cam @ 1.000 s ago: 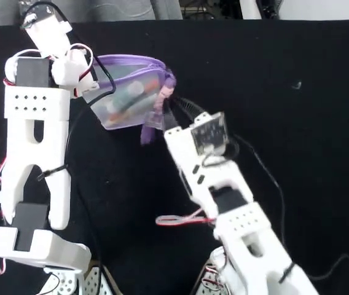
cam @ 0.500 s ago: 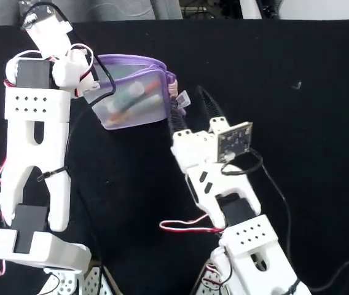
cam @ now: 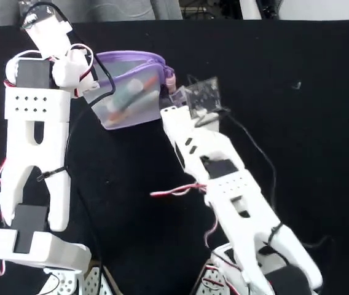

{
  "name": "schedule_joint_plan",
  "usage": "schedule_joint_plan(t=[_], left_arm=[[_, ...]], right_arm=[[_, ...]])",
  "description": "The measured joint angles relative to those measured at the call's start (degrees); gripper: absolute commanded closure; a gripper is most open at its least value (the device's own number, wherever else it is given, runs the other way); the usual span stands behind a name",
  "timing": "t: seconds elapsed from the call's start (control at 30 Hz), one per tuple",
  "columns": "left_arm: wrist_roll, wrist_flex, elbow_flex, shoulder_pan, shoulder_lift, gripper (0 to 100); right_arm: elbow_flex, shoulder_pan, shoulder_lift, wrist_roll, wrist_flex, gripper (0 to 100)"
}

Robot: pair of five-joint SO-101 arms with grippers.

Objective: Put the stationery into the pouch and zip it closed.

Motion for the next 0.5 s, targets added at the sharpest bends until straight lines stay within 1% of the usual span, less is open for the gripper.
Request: schedule_joint_plan(t=[0.1,0.23,0.37,0.5], left_arm=[[0.0,0.0,0.0,0.0,0.0,97],[0.0,0.0,0.0,-0.09,0.0,97],[-0.18,0.0,0.26,-0.97,0.0,97],[-3.78,0.0,0.7,-1.49,-0.53,97]], right_arm=[[-0.7,-0.53,0.79,2.81,0.0,79.4],[-0.7,-4.57,0.88,8.18,0.44,79.6],[-0.7,-7.38,0.88,10.46,0.62,85.5],[-0.62,-8.0,0.79,10.81,0.62,91.2]])
